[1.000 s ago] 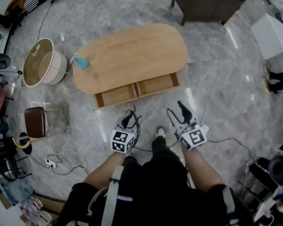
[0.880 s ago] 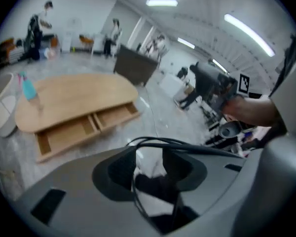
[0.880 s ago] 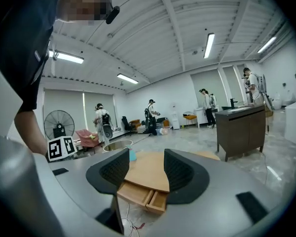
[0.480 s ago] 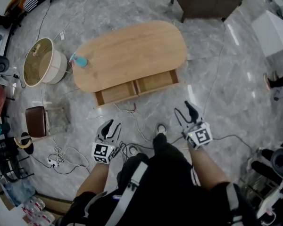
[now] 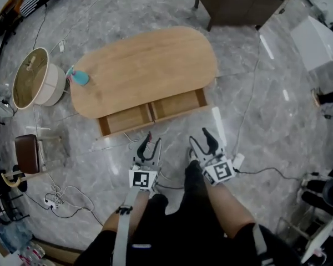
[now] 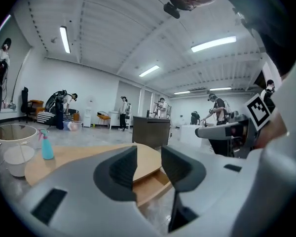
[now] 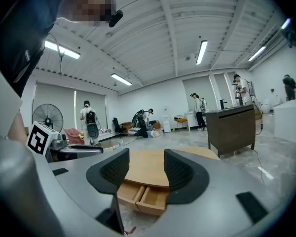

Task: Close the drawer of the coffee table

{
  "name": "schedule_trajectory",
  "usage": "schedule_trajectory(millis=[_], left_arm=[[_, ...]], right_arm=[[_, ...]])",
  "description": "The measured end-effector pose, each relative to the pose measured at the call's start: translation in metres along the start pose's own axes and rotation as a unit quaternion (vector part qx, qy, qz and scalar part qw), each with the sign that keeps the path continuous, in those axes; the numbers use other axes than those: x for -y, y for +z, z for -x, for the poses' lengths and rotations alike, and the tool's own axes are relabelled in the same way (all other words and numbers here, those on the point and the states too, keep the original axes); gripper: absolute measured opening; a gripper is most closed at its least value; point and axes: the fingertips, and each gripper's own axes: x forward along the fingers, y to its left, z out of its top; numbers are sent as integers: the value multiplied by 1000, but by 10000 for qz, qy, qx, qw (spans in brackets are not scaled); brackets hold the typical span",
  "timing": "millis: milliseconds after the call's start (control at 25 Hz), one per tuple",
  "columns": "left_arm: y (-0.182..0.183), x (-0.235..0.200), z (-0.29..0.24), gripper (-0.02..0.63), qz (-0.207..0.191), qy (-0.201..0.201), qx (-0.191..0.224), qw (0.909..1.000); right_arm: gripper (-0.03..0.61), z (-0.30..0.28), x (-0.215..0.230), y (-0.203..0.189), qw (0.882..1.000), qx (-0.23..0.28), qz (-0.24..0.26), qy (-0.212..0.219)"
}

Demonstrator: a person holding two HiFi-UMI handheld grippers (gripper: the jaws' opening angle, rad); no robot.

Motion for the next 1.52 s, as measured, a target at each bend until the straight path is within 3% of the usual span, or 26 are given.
schedule_trajectory(millis=[120, 400, 840, 1240, 1520], left_arm=[[-24, -1, -39, 153, 123, 174, 73, 9997], [-112, 9, -109, 153, -78, 162, -110, 9998], [-234, 27, -152, 153, -97, -168, -485, 9986], [-289, 19, -192, 155, 205, -76, -641, 9977], [-299, 18, -199, 158, 249, -13, -660, 9975]], right_arm=[[196, -26, 24, -24, 9997, 14, 173, 192], [196, -61, 68, -109, 9981, -223, 231, 518], [196, -86, 102, -230, 9955, -611, 282, 665], [196, -117, 115, -294, 9909, -936, 320, 911], [197, -133, 126, -314, 9907, -1038, 246, 849]])
